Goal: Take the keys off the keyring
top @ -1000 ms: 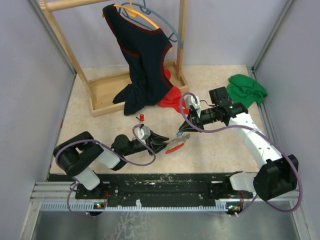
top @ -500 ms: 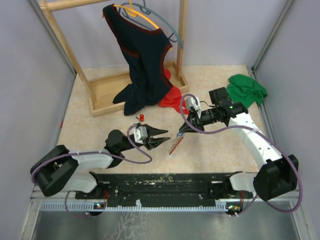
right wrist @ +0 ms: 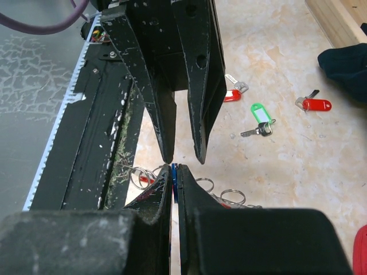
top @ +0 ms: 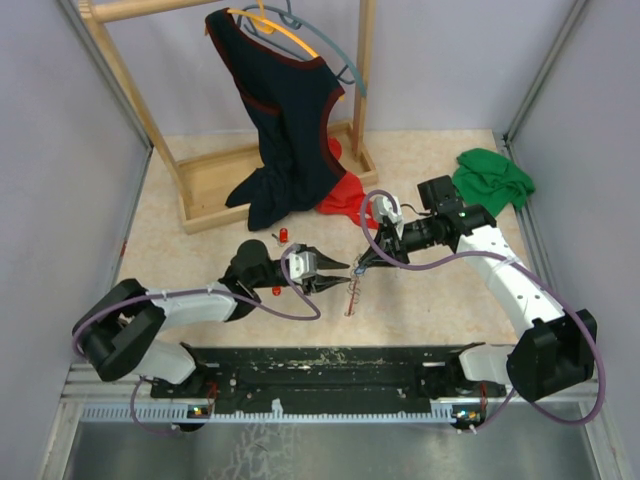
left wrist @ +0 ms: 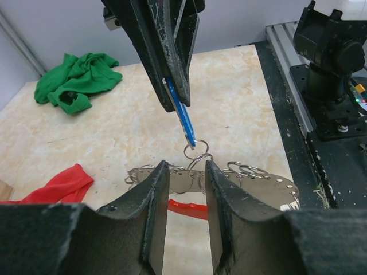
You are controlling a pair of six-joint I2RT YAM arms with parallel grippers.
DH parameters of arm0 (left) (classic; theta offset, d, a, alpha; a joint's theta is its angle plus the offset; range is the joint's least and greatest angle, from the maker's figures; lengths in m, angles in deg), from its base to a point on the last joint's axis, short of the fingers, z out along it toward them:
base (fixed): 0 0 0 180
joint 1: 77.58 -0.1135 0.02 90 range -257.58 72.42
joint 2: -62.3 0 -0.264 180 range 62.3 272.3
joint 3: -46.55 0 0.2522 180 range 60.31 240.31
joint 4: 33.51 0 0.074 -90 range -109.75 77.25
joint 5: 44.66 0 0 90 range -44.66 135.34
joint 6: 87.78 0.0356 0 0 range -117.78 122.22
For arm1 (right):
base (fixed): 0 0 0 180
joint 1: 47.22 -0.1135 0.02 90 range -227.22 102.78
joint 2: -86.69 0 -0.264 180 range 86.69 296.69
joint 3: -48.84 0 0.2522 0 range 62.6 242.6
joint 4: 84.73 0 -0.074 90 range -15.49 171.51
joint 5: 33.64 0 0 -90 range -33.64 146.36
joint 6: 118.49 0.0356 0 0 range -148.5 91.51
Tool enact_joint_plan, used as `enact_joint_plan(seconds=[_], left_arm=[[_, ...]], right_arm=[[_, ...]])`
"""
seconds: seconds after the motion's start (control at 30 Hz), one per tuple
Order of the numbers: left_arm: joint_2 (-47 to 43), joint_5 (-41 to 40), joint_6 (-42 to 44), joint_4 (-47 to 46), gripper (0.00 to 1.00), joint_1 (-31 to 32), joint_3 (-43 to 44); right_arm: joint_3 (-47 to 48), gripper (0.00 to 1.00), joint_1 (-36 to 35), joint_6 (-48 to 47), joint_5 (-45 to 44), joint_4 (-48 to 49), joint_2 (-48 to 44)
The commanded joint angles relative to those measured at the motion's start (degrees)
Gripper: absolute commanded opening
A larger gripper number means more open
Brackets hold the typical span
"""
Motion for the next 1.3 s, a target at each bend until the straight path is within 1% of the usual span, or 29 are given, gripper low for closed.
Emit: enact_joint_plan(seconds=[0.0,0.17,0.73,1.27], left_arm=[[1.7,3.7,1.0,1.9,0.35,-0.2,2.4],[3.4,4.0,-0.7,1.5,0.33,-0.2,3.2],[6.9,6.3,-6.3,-5.4,0.32,0.1,3.5],[7.6,5.3,-6.2,-5.8,0.33,0.2,3.8]], right_arm=[[2.8,0.0,0.5,-1.6,3.3,-0.1,-1.8],[2.8,0.0,0.5,-1.5,3.4,-0.1,-1.8],[2.4,0.0,0.5,-1.5,3.7,0.2,-1.6],[2.3,0.0,0.5,-1.5,4.3,0.1,-1.6]])
